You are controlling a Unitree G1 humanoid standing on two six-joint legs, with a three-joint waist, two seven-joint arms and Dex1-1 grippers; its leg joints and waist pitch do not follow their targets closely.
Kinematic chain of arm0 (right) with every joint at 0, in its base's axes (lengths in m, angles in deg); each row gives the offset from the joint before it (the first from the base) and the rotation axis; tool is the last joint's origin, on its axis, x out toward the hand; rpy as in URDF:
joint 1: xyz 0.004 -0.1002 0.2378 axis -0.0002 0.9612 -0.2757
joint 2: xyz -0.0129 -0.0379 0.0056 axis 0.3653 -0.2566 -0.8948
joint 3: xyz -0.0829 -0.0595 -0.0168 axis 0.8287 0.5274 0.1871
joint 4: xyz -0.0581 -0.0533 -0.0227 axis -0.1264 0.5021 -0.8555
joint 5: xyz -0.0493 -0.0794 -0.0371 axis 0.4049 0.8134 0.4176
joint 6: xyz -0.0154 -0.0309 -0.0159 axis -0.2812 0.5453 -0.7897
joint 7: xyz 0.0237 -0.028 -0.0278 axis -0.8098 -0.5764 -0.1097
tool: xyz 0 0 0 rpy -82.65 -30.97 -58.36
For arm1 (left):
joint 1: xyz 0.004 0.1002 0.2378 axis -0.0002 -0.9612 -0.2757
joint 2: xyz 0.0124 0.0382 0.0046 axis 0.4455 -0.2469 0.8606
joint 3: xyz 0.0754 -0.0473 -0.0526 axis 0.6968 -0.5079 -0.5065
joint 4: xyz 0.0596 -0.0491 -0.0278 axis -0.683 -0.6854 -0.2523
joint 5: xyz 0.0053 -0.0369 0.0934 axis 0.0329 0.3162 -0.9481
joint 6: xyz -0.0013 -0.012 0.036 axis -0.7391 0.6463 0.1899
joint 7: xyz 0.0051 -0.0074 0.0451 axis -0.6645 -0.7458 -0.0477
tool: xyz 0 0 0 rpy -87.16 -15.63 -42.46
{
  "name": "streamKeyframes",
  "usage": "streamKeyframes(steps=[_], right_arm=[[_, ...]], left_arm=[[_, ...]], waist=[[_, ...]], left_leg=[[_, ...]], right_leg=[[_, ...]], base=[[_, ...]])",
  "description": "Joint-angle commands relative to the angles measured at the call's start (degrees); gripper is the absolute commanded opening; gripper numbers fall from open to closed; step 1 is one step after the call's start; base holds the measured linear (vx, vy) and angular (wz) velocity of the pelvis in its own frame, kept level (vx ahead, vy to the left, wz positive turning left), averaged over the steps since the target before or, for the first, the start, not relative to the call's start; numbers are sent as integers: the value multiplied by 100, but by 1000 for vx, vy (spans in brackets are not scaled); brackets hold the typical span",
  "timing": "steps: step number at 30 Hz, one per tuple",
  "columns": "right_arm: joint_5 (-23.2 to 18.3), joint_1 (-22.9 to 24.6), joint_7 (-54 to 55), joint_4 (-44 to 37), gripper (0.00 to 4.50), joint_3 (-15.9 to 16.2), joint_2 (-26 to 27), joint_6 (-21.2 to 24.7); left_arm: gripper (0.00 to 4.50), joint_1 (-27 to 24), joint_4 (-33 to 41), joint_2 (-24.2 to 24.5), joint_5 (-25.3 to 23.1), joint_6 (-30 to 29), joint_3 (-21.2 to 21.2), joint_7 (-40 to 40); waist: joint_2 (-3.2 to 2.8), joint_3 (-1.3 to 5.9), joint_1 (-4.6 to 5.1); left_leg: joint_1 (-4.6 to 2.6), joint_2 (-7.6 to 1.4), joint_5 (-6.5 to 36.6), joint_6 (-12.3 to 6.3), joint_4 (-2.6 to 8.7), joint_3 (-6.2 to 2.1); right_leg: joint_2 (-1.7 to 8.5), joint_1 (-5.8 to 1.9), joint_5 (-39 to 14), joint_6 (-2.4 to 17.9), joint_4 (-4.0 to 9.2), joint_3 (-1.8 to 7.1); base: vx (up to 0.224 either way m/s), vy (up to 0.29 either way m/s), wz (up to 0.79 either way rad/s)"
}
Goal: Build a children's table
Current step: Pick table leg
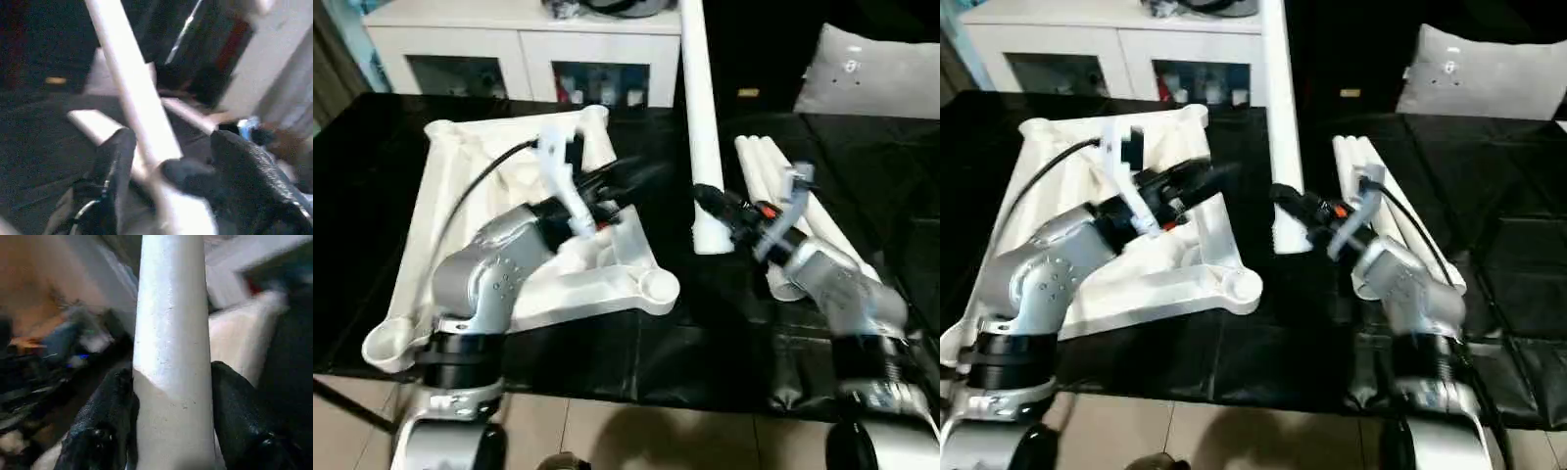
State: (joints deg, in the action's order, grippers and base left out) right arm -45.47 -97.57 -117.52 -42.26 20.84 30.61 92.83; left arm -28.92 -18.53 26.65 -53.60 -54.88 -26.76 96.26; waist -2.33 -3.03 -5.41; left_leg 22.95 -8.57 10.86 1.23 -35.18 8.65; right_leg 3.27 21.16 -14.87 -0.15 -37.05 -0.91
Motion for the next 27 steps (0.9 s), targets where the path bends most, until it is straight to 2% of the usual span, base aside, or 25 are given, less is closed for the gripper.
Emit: streamKeyframes(steps=[1,2,5,6,7,9,12,15,16,17,19,21,22,23,27], right_arm=[[-301,14,-225,-390,191,-44,-9,146],[-539,168,-350,-713,191,-33,-8,305],[-718,359,-452,-1007,191,41,-32,387],[-753,439,-509,-1109,191,98,-45,402],[-758,452,-519,-1124,191,107,-47,404],[-872,548,-577,-1291,191,158,-29,507],[-887,592,-575,-1380,191,205,-22,535],[-653,614,-496,-1415,191,395,8,279],[-653,614,-496,-1415,191,395,8,279],[-486,629,-424,-1425,191,504,40,96],[-376,645,-357,-1439,191,573,74,-24],[-57,661,-230,-1391,191,807,172,-314],[-52,662,-229,-1390,191,812,172,-319],[118,622,-60,-1297,191,866,248,-542],[360,585,93,-1140,190,942,309,-874]], left_arm=[[310,140,37,-68,232,-161,-106,-104],[313,260,3,-223,418,-217,-193,-155],[313,362,20,-318,620,-357,-278,-210],[313,383,46,-335,714,-423,-280,-214],[313,386,50,-337,729,-435,-278,-215],[313,404,80,-322,719,-457,-202,-205],[313,433,80,-304,666,-421,-143,-201],[294,442,16,-209,423,-190,-2,-174],[276,442,16,-209,423,-190,-2,-174],[276,427,-16,-168,269,-35,69,-198],[262,410,-23,-150,198,35,108,-233],[229,341,-48,-31,-181,332,398,-214],[229,339,-48,-27,-190,340,407,-211],[224,270,-25,83,-490,700,656,-54],[200,203,-32,103,-786,1126,814,-7]], waist=[[12,420,-28],[51,405,-17],[38,392,-49],[65,397,-51],[55,388,-58],[83,381,-54],[73,375,-76],[40,382,-80],[40,382,-80],[21,381,-87],[18,379,-78],[-21,383,-83],[-21,383,-83],[-6,386,-84],[5,381,-70]], left_leg=[[-135,-391,84,-615,317,-99],[-136,-390,178,-585,335,-90],[-133,-391,233,-518,346,-99],[-134,-388,229,-505,347,-92],[-136,-389,257,-481,354,-99],[-124,-376,268,-454,362,-99],[-126,-384,293,-402,374,-105],[-118,-380,231,-354,373,-115],[-118,-380,231,-354,373,-115],[-121,-388,281,-320,383,-125],[-126,-393,319,-256,395,-125],[-131,-392,346,-196,397,-133],[-131,-392,346,-196,397,-133],[-129,-396,372,-172,407,-140],[-124,-407,406,-133,415,-131]], right_leg=[[455,-278,1280,1889,334,155],[455,-275,1081,1845,362,157],[474,-268,790,1730,392,169],[466,-266,769,1712,396,168],[470,-252,672,1676,403,170],[469,-256,547,1634,420,170],[479,-242,386,1516,435,175],[477,-230,476,1452,428,172],[477,-230,476,1452,428,172],[481,-226,453,1391,437,172],[473,-220,482,1350,438,174],[468,-212,586,1333,432,173],[468,-212,586,1333,432,173],[477,-219,605,1282,427,175],[481,-218,675,1281,429,181]], base=[[0,0,0],[0,0,0],[0,0,0],[0,0,0],[0,0,0],[0,0,0],[0,0,0],[0,0,0],[0,0,0],[0,0,0],[0,0,0],[0,0,0],[0,0,0],[0,0,0],[0,0,0]])
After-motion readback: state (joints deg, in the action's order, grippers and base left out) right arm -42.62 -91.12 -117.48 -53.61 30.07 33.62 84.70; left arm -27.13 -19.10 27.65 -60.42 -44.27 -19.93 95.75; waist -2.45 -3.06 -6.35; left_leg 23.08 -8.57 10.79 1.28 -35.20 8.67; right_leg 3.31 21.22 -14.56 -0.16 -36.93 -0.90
